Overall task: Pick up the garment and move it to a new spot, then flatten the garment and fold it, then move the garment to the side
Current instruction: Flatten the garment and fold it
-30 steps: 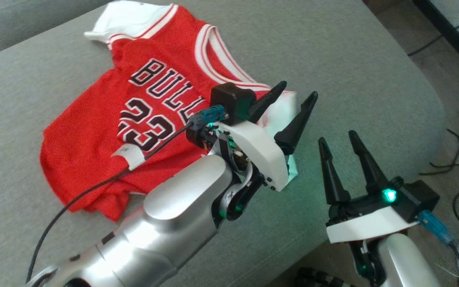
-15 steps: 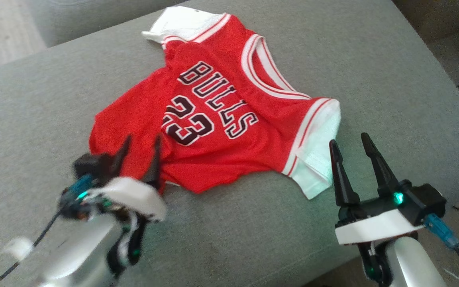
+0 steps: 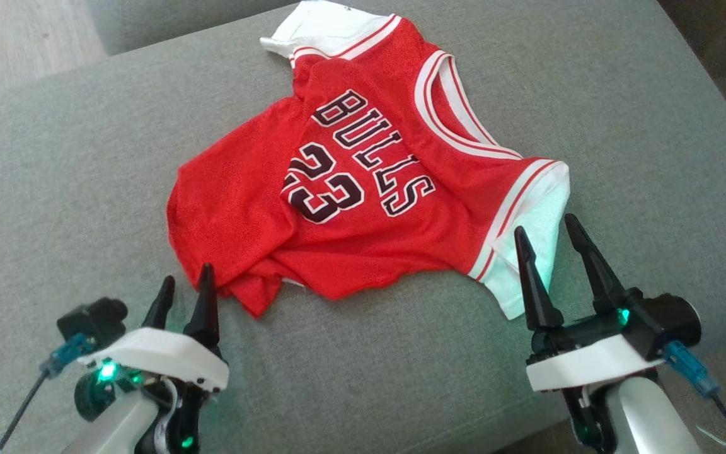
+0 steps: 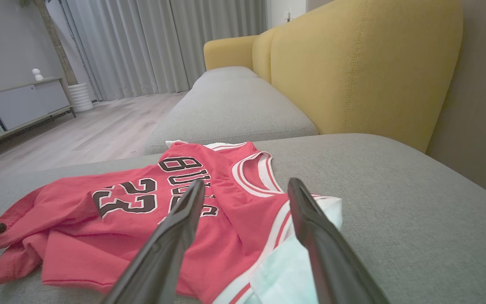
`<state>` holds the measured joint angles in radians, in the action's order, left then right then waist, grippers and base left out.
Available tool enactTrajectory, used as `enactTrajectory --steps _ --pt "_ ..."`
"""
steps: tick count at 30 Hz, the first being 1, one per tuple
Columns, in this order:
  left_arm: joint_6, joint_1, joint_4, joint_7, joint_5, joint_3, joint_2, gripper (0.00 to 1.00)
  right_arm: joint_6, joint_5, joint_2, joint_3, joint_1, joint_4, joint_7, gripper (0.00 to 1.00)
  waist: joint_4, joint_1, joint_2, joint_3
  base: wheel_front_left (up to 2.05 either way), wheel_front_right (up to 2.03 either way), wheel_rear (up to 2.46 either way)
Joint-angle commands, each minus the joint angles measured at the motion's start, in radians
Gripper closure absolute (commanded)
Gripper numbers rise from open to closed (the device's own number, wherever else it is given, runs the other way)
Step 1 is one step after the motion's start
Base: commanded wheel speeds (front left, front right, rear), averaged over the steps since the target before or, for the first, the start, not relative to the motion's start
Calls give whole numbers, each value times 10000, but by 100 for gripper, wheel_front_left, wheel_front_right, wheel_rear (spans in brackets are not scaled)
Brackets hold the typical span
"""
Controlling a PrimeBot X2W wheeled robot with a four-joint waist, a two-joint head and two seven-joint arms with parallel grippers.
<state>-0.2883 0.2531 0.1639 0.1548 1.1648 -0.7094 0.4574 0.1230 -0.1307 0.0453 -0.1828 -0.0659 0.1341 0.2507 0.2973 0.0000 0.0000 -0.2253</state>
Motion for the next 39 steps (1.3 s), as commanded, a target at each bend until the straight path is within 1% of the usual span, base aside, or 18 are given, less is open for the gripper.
enactTrajectory --steps 1,5,8,10,11,12,14,17,20,23,24,29,33,36,37,39 --pt "111 394 -199 -14 229 529 33 0 77 75 49 -234 -108 -265 111 0 59 0 0 -40 0 0 0" --pt "317 578 206 -320 707 689 -193 0 77 88 49 -285 -176 -255 111 0 205 0 0 -87 0 0 0" --pt "461 861 690 -411 780 744 -266 0 77 67 49 -361 -196 -236 111 0 359 0 0 -97 0 0 0" --pt "668 1072 936 -326 746 770 -332 0 77 48 49 -362 -186 -213 111 0 444 0 0 -52 0 0 0" --pt "799 1167 999 -260 731 782 -380 23 77 43 49 -350 -166 -211 111 0 465 0 0 -33 0 0 0" --pt "918 1242 1038 -230 709 766 -413 100 77 44 49 -338 -144 -210 111 0 477 0 0 -11 0 0 0" --pt "1106 1345 1027 -201 546 627 -408 100 77 48 49 -283 -77 -205 111 0 453 0 0 53 0 0 0" --pt "1241 1278 707 -117 437 488 -457 100 77 47 49 -147 69 -191 111 0 272 0 0 196 0 0 0" --pt "1401 950 -286 -131 439 319 -399 100 77 74 49 -67 206 -173 111 0 -15 0 0 373 0 0 0" --pt "1402 389 -1819 -253 519 134 -193 100 77 146 49 -2 326 -146 111 0 -373 0 0 579 0 0 0" --pt "1402 389 -1819 -253 519 134 -193 100 77 146 49 -2 326 -146 111 0 -373 0 0 579 0 0 0" --pt "1058 -597 -4574 -477 800 -6 256 100 77 195 49 19 359 -108 111 0 -904 0 0 790 0 0 0" --pt "731 -1051 -6104 -647 929 -88 509 100 77 224 49 -34 355 -59 111 0 -1188 0 0 870 0 0 0" --pt "525 -1121 -6507 -675 1057 43 555 100 77 221 49 -79 316 -35 111 0 -1255 0 0 854 0 0 0" --pt "451 -1034 -6461 -685 976 93 606 100 77 217 49 -101 296 -26 111 0 -1259 0 0 840 0 0 0" --pt "344 -840 -6228 -692 1011 233 529 100 77 212 49 -164 252 -9 111 0 -1217 0 0 810 0 0 0"
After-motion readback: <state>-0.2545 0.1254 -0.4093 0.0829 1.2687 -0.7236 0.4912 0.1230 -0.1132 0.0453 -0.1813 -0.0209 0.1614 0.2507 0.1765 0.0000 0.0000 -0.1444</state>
